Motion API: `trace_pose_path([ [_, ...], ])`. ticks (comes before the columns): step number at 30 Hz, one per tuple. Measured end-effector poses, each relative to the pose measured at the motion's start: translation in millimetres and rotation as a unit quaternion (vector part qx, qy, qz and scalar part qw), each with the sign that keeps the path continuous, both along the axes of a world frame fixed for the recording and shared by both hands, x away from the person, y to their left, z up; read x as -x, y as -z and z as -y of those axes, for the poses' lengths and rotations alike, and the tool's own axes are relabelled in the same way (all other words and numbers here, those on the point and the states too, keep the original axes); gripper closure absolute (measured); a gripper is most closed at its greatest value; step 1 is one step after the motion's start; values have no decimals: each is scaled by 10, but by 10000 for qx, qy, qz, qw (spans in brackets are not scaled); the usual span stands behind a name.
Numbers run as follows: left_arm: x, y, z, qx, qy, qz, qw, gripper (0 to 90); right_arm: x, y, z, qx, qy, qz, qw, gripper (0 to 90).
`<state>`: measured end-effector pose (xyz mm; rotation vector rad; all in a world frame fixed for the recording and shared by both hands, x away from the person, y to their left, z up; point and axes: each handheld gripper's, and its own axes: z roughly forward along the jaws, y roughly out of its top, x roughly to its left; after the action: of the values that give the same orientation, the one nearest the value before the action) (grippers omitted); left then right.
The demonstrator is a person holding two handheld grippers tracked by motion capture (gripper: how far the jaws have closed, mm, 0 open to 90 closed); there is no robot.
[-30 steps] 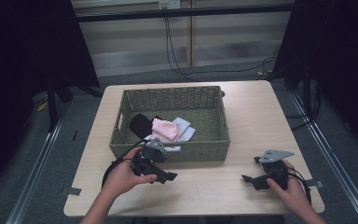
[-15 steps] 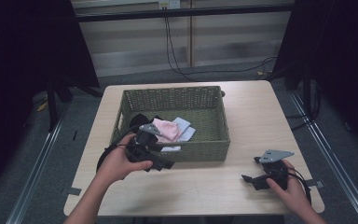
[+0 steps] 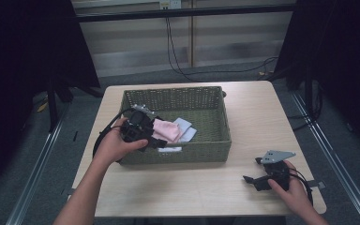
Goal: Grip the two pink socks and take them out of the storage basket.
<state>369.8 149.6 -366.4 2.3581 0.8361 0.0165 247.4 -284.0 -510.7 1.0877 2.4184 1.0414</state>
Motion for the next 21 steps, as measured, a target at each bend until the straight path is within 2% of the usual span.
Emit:
trace_pose_path([
  [3, -165, 88, -62, -188, -368, -77, 9991, 236, 0, 0, 0, -1, 1, -1, 10000, 109],
  [5, -210, 104, -86, -225, -420, -90, 9988, 242, 0, 0, 0, 0, 0, 0, 10000, 109],
  [6, -276, 144, -108, -160, -732, -122, 9971, 254, 0, 0, 0, 0, 0, -1, 10000, 110],
  [9, -357, 168, -145, -255, -785, -165, 9965, 255, 0, 0, 0, -1, 1, 0, 10000, 110],
  [10, -435, 200, -166, -304, -948, -223, 9948, 257, 0, 0, 0, -1, 2, 0, 10000, 109],
  [11, -435, 200, -166, -304, -948, -223, 9948, 259, 0, 0, 0, -1, 2, 0, 10000, 109],
  [13, -500, 218, -170, -269, -1096, -272, 9932, 266, 0, 0, 0, -1, 1, 0, 10000, 109],
  [14, -557, 234, -154, -316, -1159, -308, 9923, 273, 0, 0, 0, 0, 1, 0, 10000, 109],
  [17, -619, 261, -139, -352, -1179, -339, 9918, 279, 0, 0, 0, -1, 2, -1, 10000, 109],
  [19, -706, 310, -120, -381, -1236, -484, 9904, 289, 0, 0, -1, -2, 4, 0, 10000, 109],
  [21, -731, 324, -108, -402, -1255, -519, 9899, 294, 1, 0, -2, -13, 14, -3, 10000, 109],
])
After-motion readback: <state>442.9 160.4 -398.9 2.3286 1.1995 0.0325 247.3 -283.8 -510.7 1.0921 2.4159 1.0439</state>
